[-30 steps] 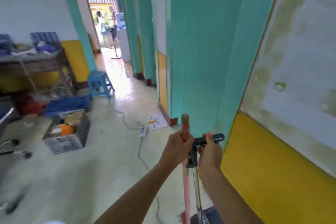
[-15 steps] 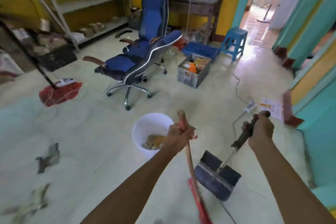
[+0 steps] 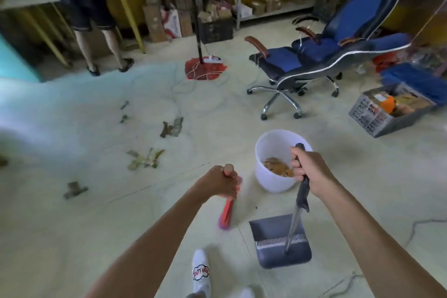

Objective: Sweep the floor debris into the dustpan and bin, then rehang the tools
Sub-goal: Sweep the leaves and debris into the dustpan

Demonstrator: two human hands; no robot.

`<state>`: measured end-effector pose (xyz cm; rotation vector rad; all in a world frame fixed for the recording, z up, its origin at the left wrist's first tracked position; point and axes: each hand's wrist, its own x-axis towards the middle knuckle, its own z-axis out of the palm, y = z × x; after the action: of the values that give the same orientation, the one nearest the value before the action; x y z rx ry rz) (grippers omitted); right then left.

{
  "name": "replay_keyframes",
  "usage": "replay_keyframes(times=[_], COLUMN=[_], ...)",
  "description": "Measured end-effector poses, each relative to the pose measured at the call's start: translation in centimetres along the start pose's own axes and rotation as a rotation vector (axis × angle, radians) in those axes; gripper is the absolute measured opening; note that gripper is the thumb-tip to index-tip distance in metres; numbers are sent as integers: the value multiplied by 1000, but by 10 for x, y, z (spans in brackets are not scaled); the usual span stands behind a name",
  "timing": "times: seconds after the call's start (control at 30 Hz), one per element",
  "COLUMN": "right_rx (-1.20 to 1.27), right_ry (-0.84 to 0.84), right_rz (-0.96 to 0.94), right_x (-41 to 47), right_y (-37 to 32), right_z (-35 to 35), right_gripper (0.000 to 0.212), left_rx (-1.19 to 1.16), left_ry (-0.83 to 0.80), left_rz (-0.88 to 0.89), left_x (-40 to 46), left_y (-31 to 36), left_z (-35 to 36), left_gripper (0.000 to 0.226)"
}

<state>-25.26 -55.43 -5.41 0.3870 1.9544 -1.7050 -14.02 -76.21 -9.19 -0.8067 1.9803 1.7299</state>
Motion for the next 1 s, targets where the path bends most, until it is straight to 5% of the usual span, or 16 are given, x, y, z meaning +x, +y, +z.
replay_keyframes(times=[0.2,0.33,0.47,0.53,0.57,0.63,0.67,0.7,1.0], right_rx=[-218,-336,-382,-387,-388,-405,-425,-442,-529], right_ry=[-173,-324,-422,-437,-441,-444,-441,-435,-519], right_rz=[35,5,-73,-91,-98,-128,-143,-153,-125], right_x=[3,7,15,21,22,29,33,37,112], right_y=[-6,-7,-19,-27,-29,-32,-33,-33,-52], right_z=[116,211,304,344,362,396,412,426,523], right_gripper=[34,32,33,34,34,34,34,34,32], left_rx=[-911,-1082,-830,-586,-477,-235,-118,-66,-181], left_ry=[-46,-3,62,40,77,177,222,279,388], left_rz=[-263,-315,-400,-421,-480,-525,-513,-517,-635], left_x=[-27,-13,-18,-30,-33,-30,-28,-23,70], left_y=[-49,-53,-68,-94,-113,-151,-167,-177,-215], left_z=[-97,-153,-222,-250,-262,-286,-296,-303,-398], left_gripper=[33,36,15,18,37,38,15,24,34])
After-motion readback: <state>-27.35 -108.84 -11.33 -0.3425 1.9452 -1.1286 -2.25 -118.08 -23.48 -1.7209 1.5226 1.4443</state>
